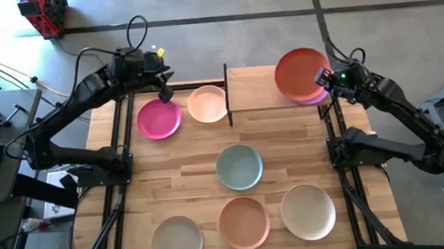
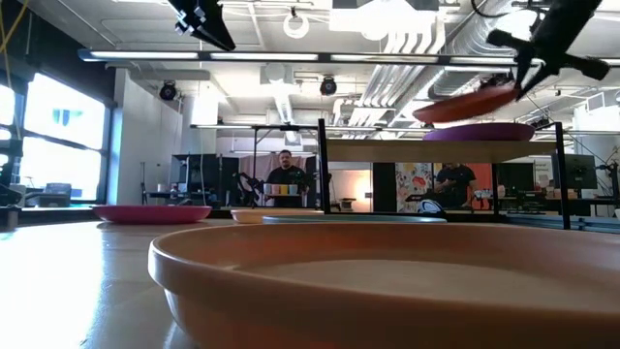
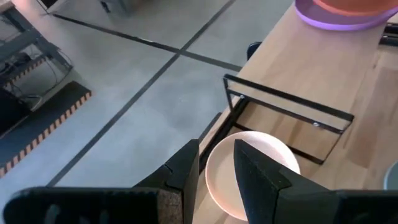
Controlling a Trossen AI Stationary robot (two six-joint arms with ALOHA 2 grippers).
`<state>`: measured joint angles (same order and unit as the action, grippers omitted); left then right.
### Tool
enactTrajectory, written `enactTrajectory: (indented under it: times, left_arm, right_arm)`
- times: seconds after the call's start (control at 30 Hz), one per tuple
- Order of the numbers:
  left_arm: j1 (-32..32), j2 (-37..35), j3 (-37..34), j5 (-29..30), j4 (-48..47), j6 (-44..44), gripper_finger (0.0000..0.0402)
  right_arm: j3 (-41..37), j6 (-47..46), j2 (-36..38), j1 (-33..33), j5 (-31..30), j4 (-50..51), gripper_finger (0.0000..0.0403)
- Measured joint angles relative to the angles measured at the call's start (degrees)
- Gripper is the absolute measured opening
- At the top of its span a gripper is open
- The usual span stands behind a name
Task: Place and stack plates onto a shelf
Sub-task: Stack the orange plate on top of the violet plate on the shelf
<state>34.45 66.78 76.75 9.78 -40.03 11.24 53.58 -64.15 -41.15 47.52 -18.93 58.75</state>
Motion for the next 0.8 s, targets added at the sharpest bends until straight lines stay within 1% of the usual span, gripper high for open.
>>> enactTrajectory:
  times: [0.07,0.17,0.33,0.57,0.8]
  left_arm:
    - [0.59,0.0,0.0,-0.02,-0.03,0.84,0.009]
    - [1.25,0.0,0.0,-0.02,-0.03,2.78,0.009]
    - [2.01,0.0,0.0,-0.22,0.0,2.91,0.009]
    - [2.08,0.0,0.0,-0.24,0.02,2.96,0.009]
    - [2.08,0.0,0.0,-0.23,0.04,3.84,0.009]
  right_arm:
    - [-1.23,-1.77,0.03,1.17,-0.56,0.14,0.0]
    - [-2.28,-2.07,0.44,2.52,0.17,0.0,0.0]
    - [-3.57,-4.06,0.25,3.88,1.11,0.04,0.0]
    - [-3.88,-5.68,0.26,3.88,1.09,-2.32,0.0]
    - [-3.88,-6.48,-1.62,3.84,1.59,-1.72,0.0]
